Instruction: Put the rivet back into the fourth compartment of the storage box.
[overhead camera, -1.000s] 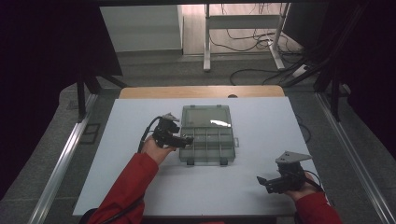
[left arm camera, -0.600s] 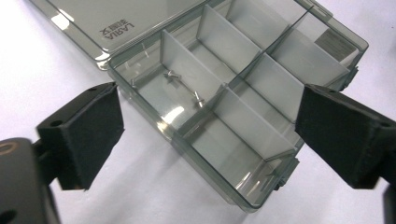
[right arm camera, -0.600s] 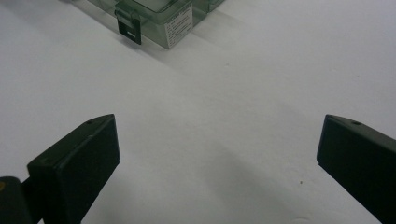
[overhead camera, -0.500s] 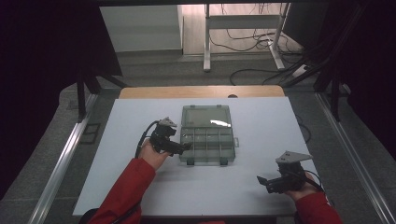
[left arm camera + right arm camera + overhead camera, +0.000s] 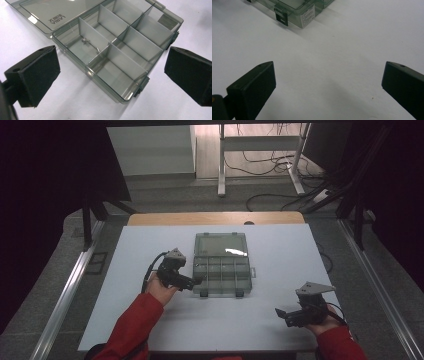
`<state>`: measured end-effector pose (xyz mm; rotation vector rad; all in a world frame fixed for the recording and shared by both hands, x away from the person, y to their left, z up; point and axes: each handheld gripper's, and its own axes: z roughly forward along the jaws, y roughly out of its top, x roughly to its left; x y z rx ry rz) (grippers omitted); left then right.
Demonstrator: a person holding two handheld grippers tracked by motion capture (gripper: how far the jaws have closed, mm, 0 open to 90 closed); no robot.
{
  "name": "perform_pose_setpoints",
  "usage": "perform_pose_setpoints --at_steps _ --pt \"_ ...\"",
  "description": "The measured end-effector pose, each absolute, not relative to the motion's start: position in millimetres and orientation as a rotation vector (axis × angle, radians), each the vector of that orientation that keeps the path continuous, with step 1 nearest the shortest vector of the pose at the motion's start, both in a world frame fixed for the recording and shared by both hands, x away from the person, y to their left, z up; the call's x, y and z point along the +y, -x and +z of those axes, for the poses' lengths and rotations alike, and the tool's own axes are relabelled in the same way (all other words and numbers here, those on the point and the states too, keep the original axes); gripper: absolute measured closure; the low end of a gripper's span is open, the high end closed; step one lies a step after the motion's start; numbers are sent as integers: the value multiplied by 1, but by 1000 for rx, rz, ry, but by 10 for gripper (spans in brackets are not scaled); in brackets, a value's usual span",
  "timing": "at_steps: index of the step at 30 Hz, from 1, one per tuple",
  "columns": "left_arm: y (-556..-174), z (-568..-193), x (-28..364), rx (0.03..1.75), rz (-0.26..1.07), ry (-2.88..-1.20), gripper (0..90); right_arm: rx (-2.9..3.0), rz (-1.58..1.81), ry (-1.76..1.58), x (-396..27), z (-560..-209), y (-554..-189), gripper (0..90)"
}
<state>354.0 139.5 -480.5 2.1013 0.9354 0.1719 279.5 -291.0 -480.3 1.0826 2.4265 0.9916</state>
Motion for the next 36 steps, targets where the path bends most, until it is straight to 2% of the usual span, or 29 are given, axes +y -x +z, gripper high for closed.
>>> perform_pose_setpoints --at_steps 36 --pt "-307 -476 155 904 213 -2090 0 2420 1009 -1087 -291 -480 -280 0"
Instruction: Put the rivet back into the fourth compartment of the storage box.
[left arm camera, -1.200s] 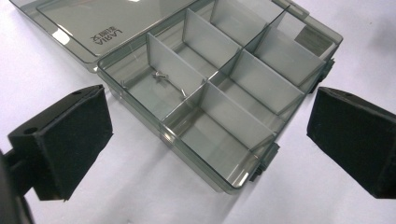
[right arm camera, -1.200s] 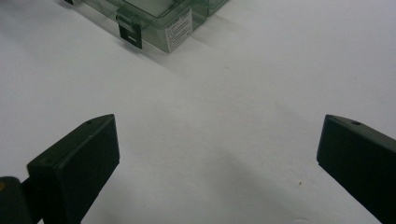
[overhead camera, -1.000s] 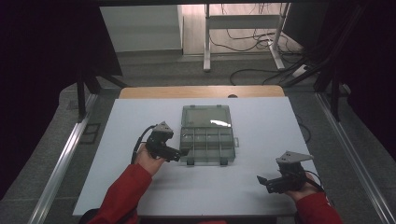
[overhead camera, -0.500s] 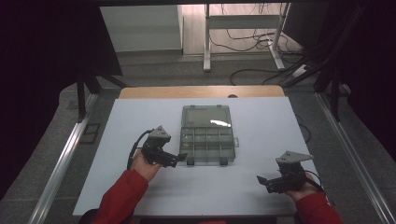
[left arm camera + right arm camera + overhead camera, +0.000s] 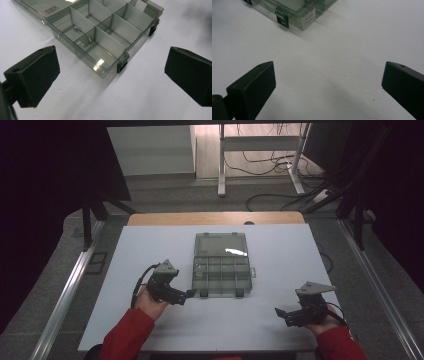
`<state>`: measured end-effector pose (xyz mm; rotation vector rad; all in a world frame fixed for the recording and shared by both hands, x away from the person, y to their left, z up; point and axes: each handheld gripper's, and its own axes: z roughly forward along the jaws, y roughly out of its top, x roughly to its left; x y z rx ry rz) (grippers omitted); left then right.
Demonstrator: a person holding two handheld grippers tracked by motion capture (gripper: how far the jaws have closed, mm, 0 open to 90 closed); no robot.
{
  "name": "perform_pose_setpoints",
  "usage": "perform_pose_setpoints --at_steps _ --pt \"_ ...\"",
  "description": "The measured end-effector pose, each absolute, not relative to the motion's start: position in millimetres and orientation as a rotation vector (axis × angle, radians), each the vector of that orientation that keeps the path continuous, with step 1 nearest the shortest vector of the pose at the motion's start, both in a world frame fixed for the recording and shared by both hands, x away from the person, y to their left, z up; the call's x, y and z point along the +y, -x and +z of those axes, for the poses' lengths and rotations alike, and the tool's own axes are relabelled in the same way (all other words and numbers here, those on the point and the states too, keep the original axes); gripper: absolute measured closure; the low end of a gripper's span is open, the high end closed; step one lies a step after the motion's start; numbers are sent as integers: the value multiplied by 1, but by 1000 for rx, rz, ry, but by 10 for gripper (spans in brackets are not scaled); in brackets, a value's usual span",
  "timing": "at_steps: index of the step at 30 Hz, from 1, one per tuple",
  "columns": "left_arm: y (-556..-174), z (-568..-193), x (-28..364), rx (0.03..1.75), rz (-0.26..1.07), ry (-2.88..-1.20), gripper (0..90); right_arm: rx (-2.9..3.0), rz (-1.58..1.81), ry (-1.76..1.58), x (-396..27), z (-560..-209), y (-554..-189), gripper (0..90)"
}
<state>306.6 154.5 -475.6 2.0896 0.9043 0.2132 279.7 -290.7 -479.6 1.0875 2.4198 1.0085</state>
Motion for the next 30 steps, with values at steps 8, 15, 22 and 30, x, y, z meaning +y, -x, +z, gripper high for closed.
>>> perform_pose_setpoints --at_steps 8,15,22,30 --pt "-299 -475 160 890 237 -2085 5 2418 1008 -1088 -291 -480 -280 0" --pt "-292 -474 166 895 234 -2076 4 2417 1011 -1091 -291 -480 -280 0" --pt "-284 -471 172 897 237 -2054 3 2418 1010 -1092 -290 -480 -280 0" --pt "-276 -471 176 897 249 -2047 0 2417 1014 -1096 -290 -480 -280 0"
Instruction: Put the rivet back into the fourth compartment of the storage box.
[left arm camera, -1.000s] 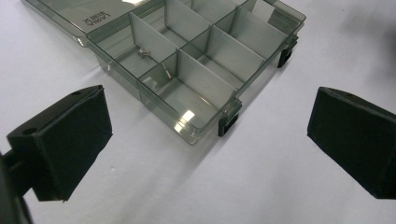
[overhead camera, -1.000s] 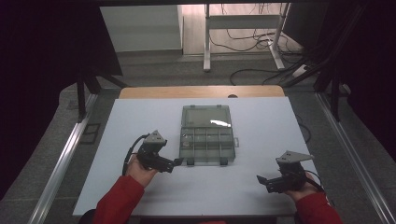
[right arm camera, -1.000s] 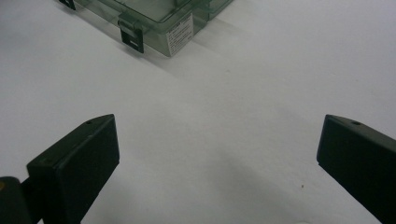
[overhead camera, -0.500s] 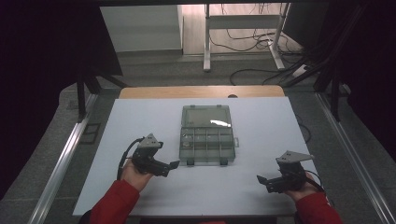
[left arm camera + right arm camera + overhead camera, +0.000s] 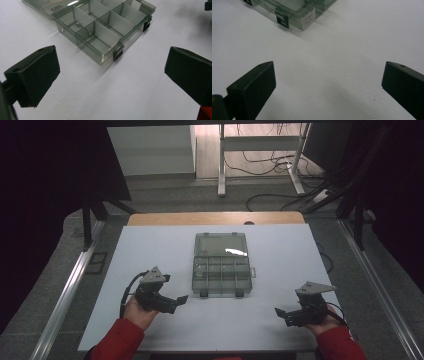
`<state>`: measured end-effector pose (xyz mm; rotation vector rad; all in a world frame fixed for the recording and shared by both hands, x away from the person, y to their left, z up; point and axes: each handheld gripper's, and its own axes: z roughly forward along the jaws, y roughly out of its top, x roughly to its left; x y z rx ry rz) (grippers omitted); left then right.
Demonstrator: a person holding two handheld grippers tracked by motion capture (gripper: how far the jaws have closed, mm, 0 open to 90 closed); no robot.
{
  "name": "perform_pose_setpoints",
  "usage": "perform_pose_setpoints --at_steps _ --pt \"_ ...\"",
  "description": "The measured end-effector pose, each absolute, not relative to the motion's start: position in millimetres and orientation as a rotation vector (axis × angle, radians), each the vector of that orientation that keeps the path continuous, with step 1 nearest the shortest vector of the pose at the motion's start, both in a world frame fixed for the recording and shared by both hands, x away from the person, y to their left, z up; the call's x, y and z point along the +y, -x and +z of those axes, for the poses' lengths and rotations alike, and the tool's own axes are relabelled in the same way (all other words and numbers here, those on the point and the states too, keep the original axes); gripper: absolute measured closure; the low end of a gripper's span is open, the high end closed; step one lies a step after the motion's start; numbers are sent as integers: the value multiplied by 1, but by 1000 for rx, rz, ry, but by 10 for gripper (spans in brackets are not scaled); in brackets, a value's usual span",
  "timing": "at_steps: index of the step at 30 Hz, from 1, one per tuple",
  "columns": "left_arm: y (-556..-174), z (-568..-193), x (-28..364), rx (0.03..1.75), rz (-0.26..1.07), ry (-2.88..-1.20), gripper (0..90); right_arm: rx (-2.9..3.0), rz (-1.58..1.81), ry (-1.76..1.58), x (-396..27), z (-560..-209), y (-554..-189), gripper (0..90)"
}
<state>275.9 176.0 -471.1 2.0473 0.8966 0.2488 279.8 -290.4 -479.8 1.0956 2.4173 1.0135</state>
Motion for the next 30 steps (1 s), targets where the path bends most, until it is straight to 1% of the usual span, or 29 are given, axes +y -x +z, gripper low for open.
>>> perform_pose_setpoints --at_steps 13,30 --pt "-264 -471 185 909 268 -2037 0 2416 1013 -1095 -290 -480 -280 0" --pt "-242 -474 211 983 339 -2032 0 2413 1010 -1094 -290 -480 -280 0"
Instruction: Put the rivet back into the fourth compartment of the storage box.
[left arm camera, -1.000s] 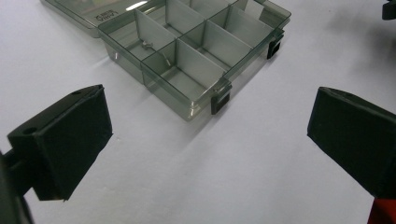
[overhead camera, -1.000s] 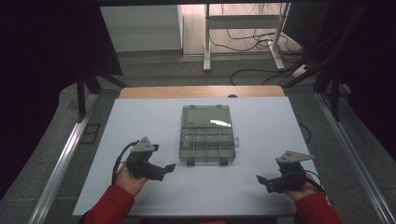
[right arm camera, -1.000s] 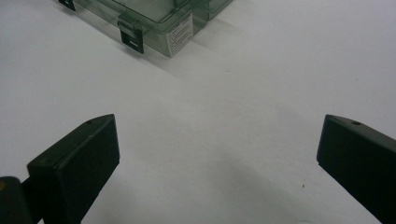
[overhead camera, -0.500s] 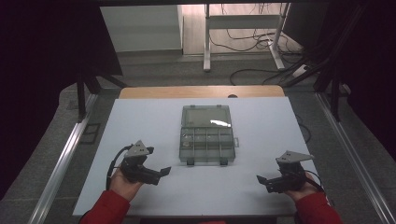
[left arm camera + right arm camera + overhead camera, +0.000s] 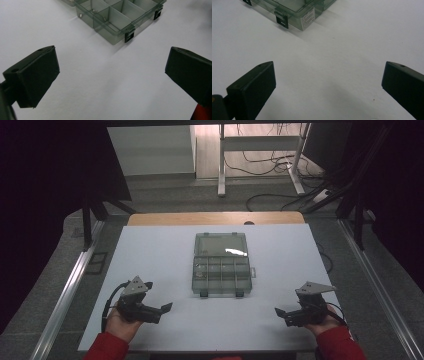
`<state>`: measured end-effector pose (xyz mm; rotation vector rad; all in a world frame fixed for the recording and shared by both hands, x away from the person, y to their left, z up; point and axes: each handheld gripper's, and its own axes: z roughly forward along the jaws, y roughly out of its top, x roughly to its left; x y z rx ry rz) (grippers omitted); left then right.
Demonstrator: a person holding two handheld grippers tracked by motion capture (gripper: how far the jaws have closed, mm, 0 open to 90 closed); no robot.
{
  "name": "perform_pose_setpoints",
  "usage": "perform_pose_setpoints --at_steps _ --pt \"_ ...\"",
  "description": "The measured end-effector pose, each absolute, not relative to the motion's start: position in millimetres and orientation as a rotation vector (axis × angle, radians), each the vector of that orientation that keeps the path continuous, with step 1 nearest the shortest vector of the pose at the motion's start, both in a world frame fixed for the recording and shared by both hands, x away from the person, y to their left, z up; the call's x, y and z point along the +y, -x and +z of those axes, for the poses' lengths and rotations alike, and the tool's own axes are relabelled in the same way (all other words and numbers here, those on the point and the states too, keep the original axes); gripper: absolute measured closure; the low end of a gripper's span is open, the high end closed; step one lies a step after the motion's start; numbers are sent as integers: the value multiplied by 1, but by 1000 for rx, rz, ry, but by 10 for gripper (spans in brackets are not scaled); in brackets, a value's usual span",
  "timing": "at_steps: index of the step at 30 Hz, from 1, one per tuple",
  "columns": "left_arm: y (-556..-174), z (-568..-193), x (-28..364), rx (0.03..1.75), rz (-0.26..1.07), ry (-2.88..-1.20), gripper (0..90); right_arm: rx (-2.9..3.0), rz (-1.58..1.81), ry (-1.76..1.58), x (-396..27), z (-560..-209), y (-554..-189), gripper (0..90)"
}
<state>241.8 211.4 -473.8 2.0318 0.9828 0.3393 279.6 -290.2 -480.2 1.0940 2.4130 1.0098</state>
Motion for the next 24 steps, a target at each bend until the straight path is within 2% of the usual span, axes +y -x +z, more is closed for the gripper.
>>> perform_pose_setpoints --at_steps 14,24 --pt "-227 -477 224 1030 394 -2065 0 2412 1008 -1093 -290 -480 -279 0" --pt "-227 -483 228 1060 369 -2097 0 2414 1004 -1094 -291 -481 -280 0"
